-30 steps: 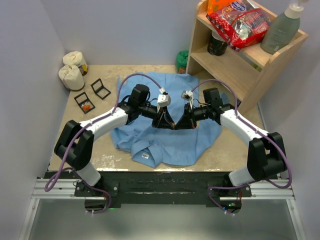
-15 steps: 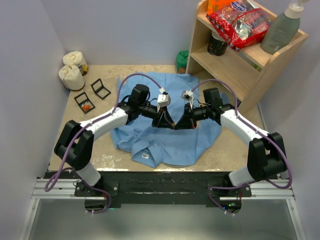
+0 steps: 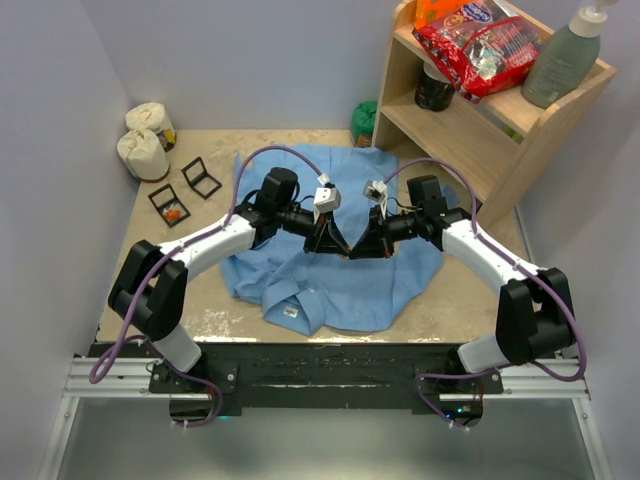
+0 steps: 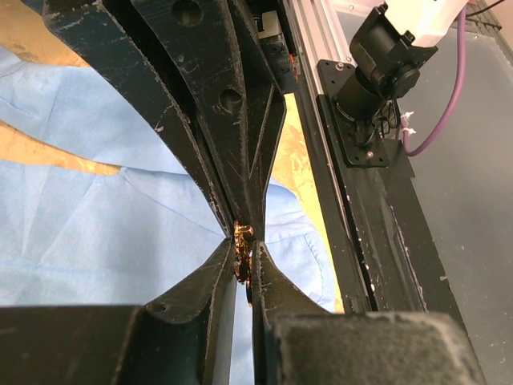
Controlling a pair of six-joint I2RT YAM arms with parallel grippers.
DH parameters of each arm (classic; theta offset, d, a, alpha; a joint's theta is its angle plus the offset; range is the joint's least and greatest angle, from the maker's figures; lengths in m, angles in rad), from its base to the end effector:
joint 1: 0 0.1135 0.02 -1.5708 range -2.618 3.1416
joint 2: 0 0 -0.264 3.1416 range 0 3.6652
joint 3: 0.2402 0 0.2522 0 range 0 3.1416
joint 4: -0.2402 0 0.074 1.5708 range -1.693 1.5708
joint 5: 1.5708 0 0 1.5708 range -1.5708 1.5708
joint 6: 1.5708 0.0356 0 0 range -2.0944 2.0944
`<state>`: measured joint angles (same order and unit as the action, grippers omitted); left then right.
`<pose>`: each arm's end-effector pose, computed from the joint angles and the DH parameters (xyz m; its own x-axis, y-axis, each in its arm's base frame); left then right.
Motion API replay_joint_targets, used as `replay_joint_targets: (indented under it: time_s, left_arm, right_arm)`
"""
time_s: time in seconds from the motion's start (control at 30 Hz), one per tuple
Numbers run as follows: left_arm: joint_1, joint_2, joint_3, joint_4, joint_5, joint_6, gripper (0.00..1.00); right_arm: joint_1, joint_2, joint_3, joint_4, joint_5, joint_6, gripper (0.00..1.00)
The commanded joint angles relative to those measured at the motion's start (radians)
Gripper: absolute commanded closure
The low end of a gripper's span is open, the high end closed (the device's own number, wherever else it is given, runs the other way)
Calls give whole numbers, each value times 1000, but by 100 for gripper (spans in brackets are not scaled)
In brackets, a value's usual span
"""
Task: Remove the brooch from the garment
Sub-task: Close the brooch.
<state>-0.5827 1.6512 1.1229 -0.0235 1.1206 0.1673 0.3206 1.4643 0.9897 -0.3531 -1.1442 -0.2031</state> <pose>0.2823 -0.2244 0.2581 -0.2851 0.2747 -0.9183 0.9403 -0.1058 -0.3236 0.2719 0.1244 0.2521 -0.5403 -0.2673 -0.7979 -0.8412 0.1477 0.5201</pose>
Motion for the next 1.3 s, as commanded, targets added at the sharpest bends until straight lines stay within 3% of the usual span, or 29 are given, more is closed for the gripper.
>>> replay_joint_targets:
  time_s: [0.0,0.57,0.83,0.97,1.27]
  left_arm:
    - [4,-34,5,5,36,-11,88]
    - [4,-37,6,0,45,-8,75]
    - [4,-42,8,-3,30,-9,74]
    - [4,-39,9,0,12,-12,75]
    - [3,-24,17,4,31,-25,90]
  right_arm:
    - [-12,-39,-2,2,3,-10,100]
    - [0,-42,-5,-4,37,-25,100]
    - [0,-48,-6,-6,40,-28,100]
    - [2,-55,-10,-4,43,-32,100]
    - [12,-64,-11,-15,47,-50,100]
